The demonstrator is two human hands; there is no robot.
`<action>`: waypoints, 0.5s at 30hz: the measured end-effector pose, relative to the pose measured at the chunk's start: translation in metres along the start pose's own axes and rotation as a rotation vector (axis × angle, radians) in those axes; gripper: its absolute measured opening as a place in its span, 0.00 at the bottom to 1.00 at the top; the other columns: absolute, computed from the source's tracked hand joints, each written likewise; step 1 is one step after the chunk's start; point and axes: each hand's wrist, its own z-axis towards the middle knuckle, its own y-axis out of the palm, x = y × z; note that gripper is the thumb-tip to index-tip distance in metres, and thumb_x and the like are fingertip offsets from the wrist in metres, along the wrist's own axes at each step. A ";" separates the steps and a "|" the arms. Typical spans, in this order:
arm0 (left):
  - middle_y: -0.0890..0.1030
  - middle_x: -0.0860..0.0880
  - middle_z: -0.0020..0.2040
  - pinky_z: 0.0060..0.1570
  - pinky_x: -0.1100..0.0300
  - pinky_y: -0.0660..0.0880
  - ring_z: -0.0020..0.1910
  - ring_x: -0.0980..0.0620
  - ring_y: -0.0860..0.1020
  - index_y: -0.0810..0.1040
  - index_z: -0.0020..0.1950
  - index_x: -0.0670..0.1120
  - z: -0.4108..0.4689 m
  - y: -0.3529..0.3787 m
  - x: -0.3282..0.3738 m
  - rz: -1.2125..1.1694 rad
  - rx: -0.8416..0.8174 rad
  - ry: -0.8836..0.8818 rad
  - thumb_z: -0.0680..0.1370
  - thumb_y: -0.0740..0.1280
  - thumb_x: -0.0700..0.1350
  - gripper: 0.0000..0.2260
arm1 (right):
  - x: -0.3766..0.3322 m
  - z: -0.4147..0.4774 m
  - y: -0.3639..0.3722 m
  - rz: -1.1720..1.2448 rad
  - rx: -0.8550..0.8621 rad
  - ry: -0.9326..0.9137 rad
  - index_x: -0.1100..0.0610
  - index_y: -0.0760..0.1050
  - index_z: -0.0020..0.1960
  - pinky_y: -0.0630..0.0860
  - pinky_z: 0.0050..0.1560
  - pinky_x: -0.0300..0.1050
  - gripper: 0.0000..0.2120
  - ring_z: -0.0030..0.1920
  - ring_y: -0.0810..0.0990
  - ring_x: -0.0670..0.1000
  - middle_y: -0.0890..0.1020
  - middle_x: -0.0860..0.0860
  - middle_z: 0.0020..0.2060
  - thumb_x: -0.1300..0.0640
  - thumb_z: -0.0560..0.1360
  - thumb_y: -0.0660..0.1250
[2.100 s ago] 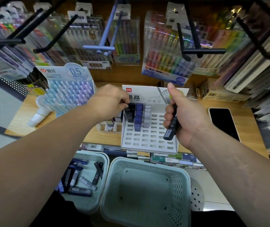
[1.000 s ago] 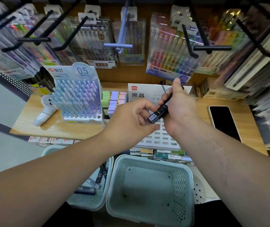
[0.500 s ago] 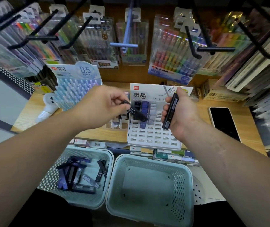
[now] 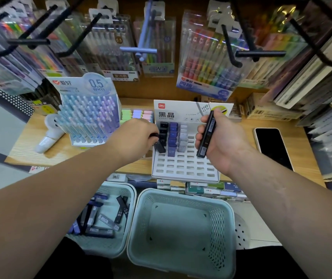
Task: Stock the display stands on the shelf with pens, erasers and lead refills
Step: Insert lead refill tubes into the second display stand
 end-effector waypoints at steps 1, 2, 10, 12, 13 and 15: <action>0.83 0.46 0.46 0.46 0.50 0.76 0.46 0.44 0.79 0.83 0.51 0.45 0.002 -0.001 0.000 0.016 -0.010 0.000 0.81 0.66 0.45 0.07 | 0.000 0.000 -0.001 0.000 -0.012 -0.001 0.56 0.77 0.44 0.74 0.34 0.44 0.21 0.29 0.74 0.50 0.76 0.50 0.30 0.43 0.85 0.56; 0.83 0.46 0.46 0.45 0.51 0.76 0.46 0.44 0.79 0.83 0.51 0.44 0.004 -0.001 0.001 0.029 -0.016 -0.001 0.81 0.66 0.45 0.07 | 0.000 0.000 -0.002 -0.002 -0.024 -0.002 0.56 0.77 0.44 0.74 0.33 0.44 0.21 0.29 0.74 0.50 0.76 0.50 0.30 0.43 0.85 0.56; 0.83 0.44 0.49 0.41 0.57 0.68 0.46 0.44 0.77 0.83 0.52 0.44 0.014 -0.008 0.009 0.080 -0.075 -0.053 0.81 0.66 0.45 0.08 | -0.002 0.003 -0.014 0.010 -0.066 -0.020 0.56 0.76 0.47 0.75 0.34 0.45 0.19 0.30 0.74 0.50 0.76 0.51 0.31 0.42 0.84 0.57; 0.84 0.44 0.50 0.44 0.57 0.71 0.48 0.43 0.79 0.83 0.56 0.45 0.014 -0.009 0.014 0.068 -0.036 -0.043 0.80 0.68 0.45 0.08 | -0.003 0.002 -0.015 0.009 -0.077 -0.019 0.56 0.76 0.49 0.75 0.34 0.45 0.19 0.30 0.74 0.50 0.76 0.50 0.32 0.42 0.84 0.57; 0.84 0.44 0.49 0.46 0.56 0.74 0.49 0.42 0.80 0.82 0.58 0.45 0.014 -0.008 0.016 0.052 -0.006 -0.045 0.79 0.69 0.44 0.09 | -0.002 0.002 -0.016 0.008 -0.082 -0.021 0.56 0.76 0.49 0.75 0.34 0.45 0.19 0.30 0.75 0.49 0.76 0.50 0.32 0.43 0.84 0.57; 0.85 0.44 0.46 0.47 0.51 0.77 0.48 0.42 0.81 0.81 0.56 0.44 0.013 -0.006 0.019 0.017 0.036 -0.052 0.77 0.71 0.42 0.08 | -0.002 0.003 -0.016 0.007 -0.087 -0.027 0.55 0.76 0.50 0.75 0.34 0.45 0.18 0.29 0.75 0.49 0.76 0.50 0.31 0.43 0.84 0.57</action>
